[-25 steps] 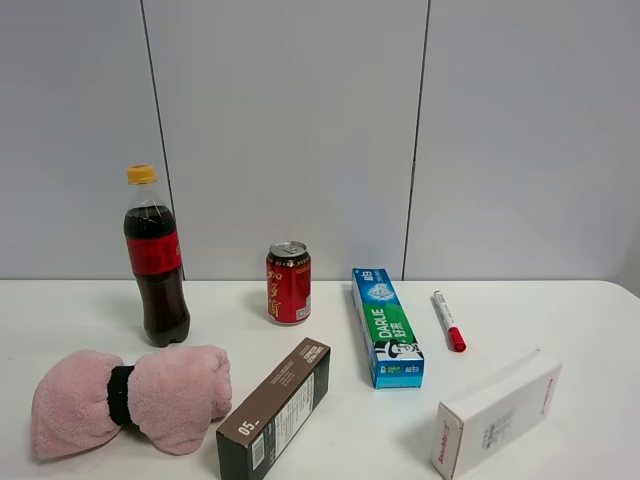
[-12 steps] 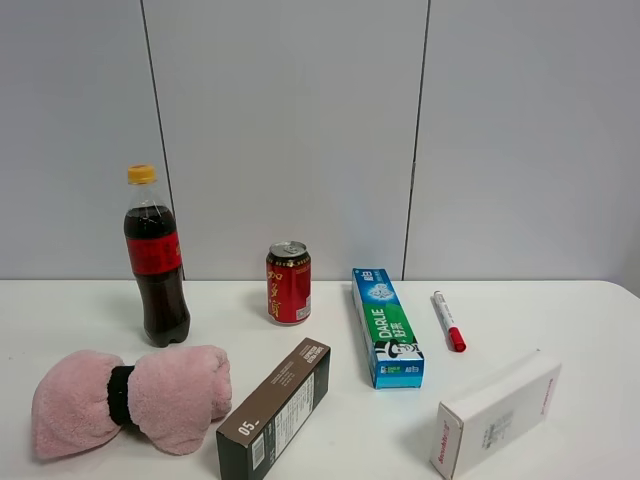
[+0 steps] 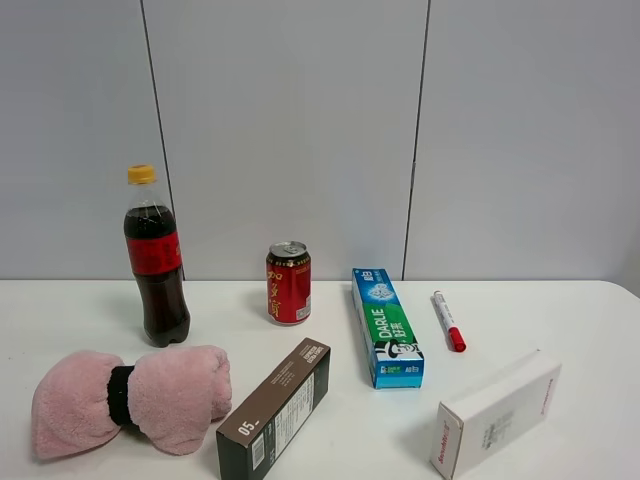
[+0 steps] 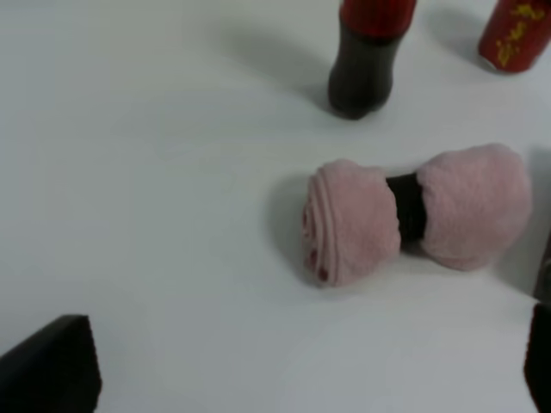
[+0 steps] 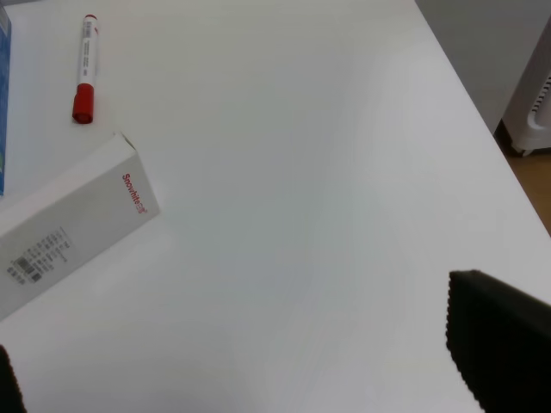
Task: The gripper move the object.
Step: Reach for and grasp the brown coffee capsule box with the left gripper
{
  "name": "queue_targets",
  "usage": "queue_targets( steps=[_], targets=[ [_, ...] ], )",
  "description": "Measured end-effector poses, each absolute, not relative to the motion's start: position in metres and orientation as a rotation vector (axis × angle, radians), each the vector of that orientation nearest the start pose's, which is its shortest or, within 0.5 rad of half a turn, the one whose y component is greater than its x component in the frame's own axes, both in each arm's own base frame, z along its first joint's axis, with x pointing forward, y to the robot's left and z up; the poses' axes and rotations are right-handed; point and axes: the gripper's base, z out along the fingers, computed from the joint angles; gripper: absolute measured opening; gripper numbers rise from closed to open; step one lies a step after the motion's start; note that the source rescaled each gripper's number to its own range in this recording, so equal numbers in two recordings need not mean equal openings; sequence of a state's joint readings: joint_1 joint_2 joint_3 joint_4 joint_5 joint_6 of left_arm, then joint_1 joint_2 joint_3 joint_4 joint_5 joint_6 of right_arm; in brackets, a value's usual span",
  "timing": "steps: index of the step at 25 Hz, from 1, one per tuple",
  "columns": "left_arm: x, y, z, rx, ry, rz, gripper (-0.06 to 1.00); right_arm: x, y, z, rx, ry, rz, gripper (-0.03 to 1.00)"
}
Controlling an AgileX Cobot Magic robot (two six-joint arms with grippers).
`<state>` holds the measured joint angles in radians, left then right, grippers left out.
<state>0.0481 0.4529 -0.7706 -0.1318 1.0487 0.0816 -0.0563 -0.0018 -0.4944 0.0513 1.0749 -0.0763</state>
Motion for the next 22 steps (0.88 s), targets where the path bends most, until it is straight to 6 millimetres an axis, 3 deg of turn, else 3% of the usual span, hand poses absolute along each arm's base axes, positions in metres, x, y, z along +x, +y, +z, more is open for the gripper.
queue_targets(
  steps=[11,17,22],
  targets=[
    [0.142,-0.022,0.326,0.164,2.406,-0.246,1.00,-0.005,0.004,0.275,-0.023,2.061,-0.020,1.00],
    [0.169,-0.054,0.319,0.325,2.337,-0.331,1.00,-0.005,0.004,0.275,-0.023,2.061,-0.020,1.00],
    [0.179,-0.092,0.317,0.398,2.240,-0.464,1.00,-0.005,0.004,0.275,-0.023,2.061,-0.020,1.00]
  ],
)
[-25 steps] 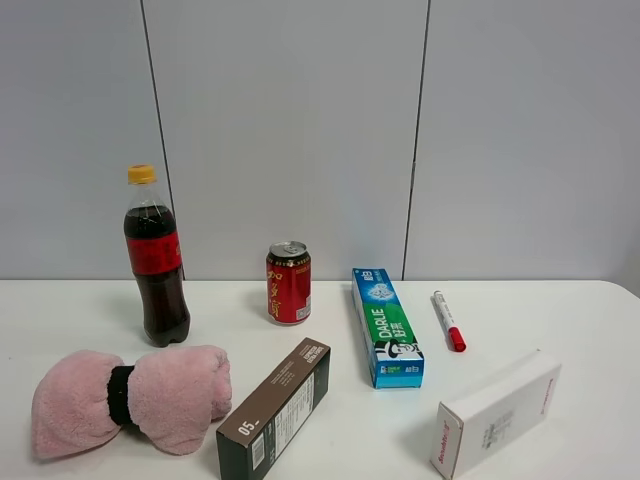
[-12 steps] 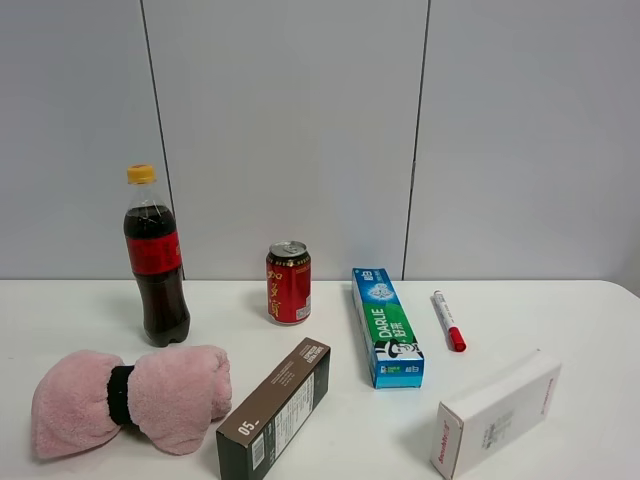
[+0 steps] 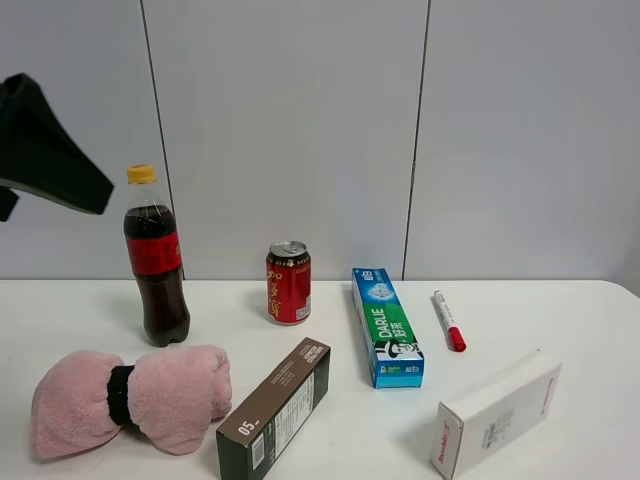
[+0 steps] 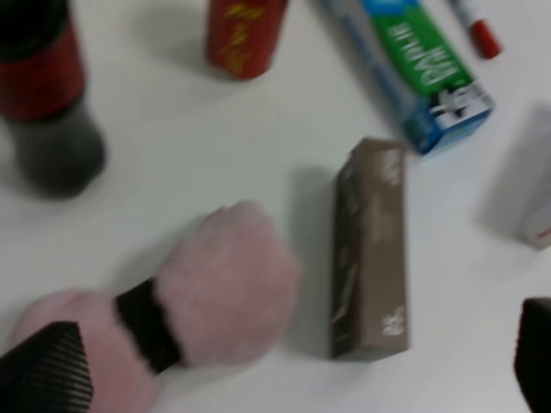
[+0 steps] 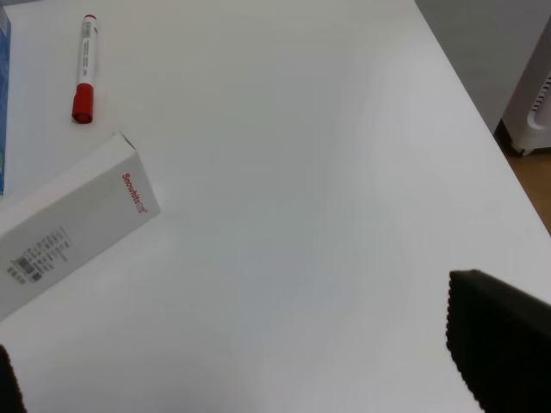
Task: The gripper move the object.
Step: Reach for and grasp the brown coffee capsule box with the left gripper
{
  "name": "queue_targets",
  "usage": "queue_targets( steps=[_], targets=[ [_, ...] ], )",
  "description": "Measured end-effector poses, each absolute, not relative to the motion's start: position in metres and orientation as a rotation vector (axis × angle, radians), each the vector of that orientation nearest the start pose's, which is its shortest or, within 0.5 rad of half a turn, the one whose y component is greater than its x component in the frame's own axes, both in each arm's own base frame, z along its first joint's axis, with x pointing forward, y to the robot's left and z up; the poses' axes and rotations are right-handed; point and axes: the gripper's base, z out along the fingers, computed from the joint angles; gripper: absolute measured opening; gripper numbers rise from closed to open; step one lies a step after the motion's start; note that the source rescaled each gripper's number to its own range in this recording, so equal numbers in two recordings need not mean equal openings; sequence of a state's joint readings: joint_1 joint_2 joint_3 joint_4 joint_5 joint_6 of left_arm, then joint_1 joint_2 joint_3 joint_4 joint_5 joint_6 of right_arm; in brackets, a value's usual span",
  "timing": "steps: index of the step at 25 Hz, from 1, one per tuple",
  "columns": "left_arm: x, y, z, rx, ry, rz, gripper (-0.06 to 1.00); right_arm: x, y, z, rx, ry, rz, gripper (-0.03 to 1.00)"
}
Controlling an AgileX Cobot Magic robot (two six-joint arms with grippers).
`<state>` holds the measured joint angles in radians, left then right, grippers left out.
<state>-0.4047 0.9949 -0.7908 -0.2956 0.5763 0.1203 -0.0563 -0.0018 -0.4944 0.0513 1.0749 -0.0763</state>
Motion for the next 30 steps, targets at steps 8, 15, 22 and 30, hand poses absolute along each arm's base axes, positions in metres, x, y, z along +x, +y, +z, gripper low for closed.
queue_targets(
  steps=[8,15,22,30],
  targets=[
    [0.194,-0.156,0.315,0.591,2.254,-0.583,1.00,-0.005,0.004,0.275,-0.023,2.061,-0.020,1.00],
    [0.215,-0.204,0.305,0.735,2.281,-0.580,1.00,-0.005,0.004,0.275,-0.023,2.061,-0.020,1.00],
    [0.229,-0.230,0.273,0.888,2.307,-0.460,1.00,-0.005,0.004,0.275,-0.023,2.061,-0.020,1.00],
    [0.248,-0.249,0.233,0.883,2.345,-0.431,1.00,-0.005,0.004,0.275,-0.023,2.061,-0.020,1.00]
  ],
)
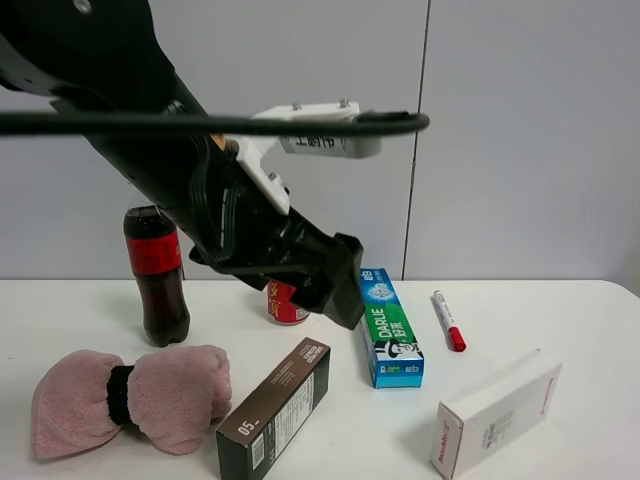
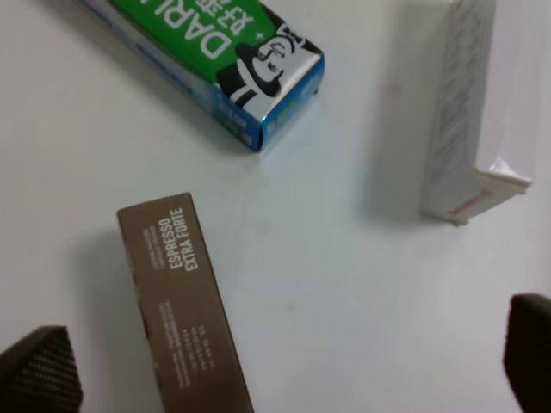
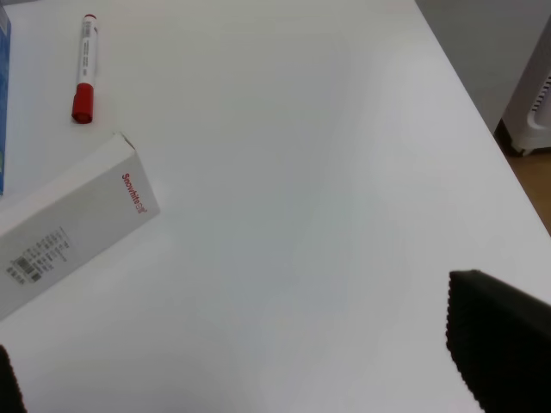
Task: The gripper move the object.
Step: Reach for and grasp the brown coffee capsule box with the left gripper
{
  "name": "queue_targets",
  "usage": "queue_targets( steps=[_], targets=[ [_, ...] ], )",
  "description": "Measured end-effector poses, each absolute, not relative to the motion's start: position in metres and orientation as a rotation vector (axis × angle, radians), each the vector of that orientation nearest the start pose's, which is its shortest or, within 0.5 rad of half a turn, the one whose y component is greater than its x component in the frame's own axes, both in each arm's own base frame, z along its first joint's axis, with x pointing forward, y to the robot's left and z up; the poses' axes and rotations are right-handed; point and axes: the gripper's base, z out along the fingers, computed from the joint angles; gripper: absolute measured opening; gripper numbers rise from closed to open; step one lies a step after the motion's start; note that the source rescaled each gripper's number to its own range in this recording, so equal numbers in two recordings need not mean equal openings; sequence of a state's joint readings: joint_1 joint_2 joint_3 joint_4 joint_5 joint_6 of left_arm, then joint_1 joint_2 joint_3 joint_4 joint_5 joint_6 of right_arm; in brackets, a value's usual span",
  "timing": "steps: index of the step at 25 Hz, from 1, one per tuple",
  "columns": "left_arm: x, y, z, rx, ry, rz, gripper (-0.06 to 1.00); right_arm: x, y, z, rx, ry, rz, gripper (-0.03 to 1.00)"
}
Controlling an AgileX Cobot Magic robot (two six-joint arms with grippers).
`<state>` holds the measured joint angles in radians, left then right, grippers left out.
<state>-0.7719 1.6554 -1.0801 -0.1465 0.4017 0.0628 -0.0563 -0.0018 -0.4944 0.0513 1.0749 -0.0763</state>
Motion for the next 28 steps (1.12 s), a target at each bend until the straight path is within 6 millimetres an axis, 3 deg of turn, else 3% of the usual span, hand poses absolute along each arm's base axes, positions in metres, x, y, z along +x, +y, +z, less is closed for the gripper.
queue_targets(
  steps=[4,9,19,28],
  targets=[
    [0.257,-0.257,0.205,0.856,2.394,-0.420,1.00,-0.005,0.004,0.275,-0.023,2.061,-0.020,1.00],
    [0.265,-0.263,0.185,0.772,2.432,-0.436,1.00,-0.005,0.004,0.275,-0.023,2.061,-0.020,1.00],
    [0.283,-0.281,0.161,0.729,2.470,-0.438,1.00,-0.005,0.004,0.275,-0.023,2.061,-0.020,1.00],
    [0.297,-0.266,0.151,0.689,2.511,-0.394,1.00,-0.005,0.004,0.275,-0.023,2.061,-0.020,1.00]
  ],
)
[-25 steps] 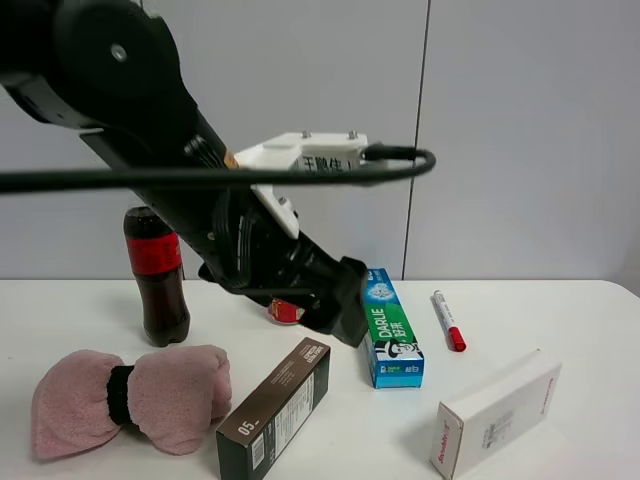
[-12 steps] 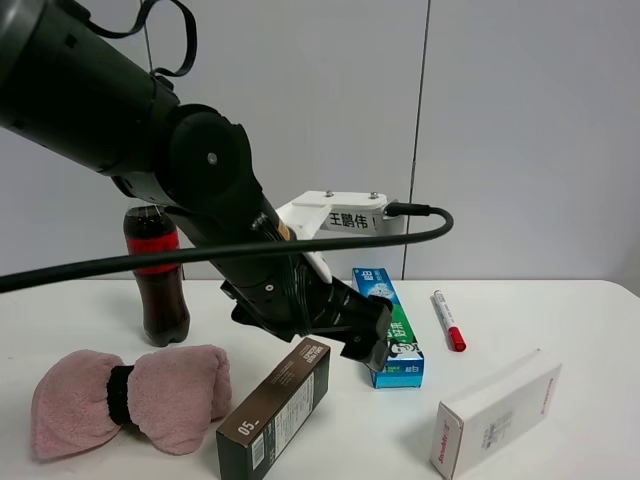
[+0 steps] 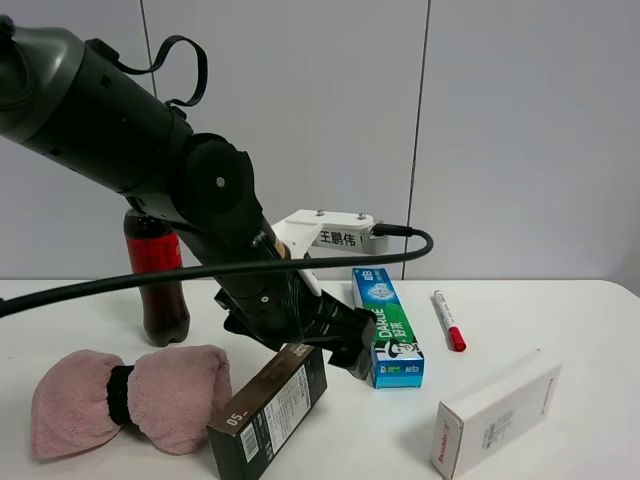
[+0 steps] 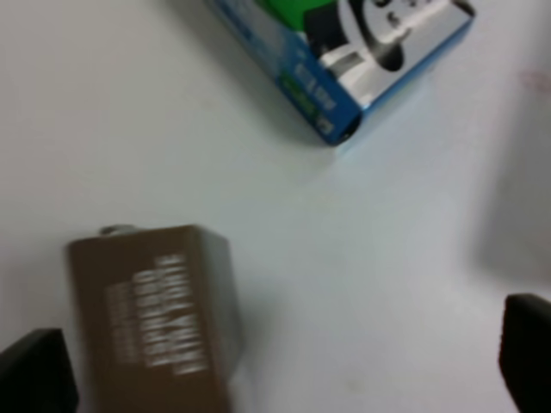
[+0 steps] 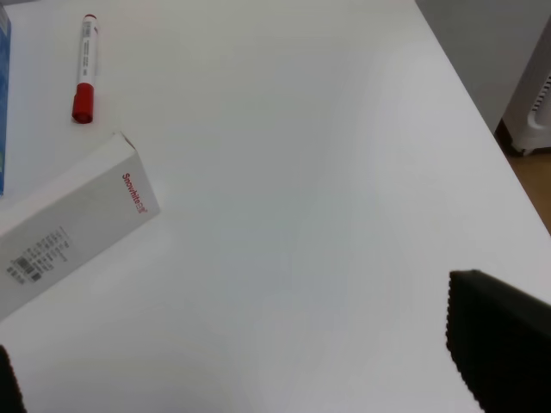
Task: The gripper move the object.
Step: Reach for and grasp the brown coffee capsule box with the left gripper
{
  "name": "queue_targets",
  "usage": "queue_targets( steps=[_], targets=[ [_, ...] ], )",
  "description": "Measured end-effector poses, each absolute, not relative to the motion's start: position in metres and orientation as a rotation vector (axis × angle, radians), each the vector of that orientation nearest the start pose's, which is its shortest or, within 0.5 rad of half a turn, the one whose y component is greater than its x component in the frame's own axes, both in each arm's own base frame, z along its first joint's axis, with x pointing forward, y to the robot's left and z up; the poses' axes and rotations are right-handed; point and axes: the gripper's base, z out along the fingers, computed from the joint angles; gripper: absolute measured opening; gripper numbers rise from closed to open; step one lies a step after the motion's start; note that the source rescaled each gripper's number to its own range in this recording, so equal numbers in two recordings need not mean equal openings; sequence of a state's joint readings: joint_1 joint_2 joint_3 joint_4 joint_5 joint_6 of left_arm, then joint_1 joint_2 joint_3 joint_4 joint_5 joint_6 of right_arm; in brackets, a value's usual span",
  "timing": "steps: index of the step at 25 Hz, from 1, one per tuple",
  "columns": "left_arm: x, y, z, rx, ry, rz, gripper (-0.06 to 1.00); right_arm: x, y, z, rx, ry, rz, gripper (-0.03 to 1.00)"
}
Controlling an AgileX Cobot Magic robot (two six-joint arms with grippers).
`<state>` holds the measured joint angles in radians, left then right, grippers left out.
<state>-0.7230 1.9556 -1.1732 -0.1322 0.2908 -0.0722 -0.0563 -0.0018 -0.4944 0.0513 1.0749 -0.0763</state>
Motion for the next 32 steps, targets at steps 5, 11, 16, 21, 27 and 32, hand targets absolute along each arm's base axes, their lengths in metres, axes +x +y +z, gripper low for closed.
queue_targets(
  steps=[5,11,16,21,27,32],
  targets=[
    [0.298,-0.265,0.150,0.683,2.515,-0.390,1.00,-0.005,0.004,0.275,-0.023,2.061,-0.020,1.00],
    [0.300,-0.263,0.142,0.680,2.533,-0.379,1.00,-0.005,0.004,0.275,-0.023,2.061,-0.020,1.00],
    [0.306,-0.257,0.133,0.674,2.555,-0.351,1.00,-0.005,0.004,0.275,-0.023,2.061,-0.020,1.00],
    [0.313,-0.250,0.124,0.673,2.564,-0.320,1.00,-0.005,0.004,0.275,-0.023,2.061,-0.020,1.00],
    [0.314,-0.251,0.109,0.682,2.580,-0.305,1.00,-0.005,0.004,0.275,-0.023,2.061,-0.020,1.00],
    [0.315,-0.251,0.103,0.683,2.580,-0.302,0.94,-0.005,0.004,0.275,-0.023,2.061,-0.020,1.00]
  ],
)
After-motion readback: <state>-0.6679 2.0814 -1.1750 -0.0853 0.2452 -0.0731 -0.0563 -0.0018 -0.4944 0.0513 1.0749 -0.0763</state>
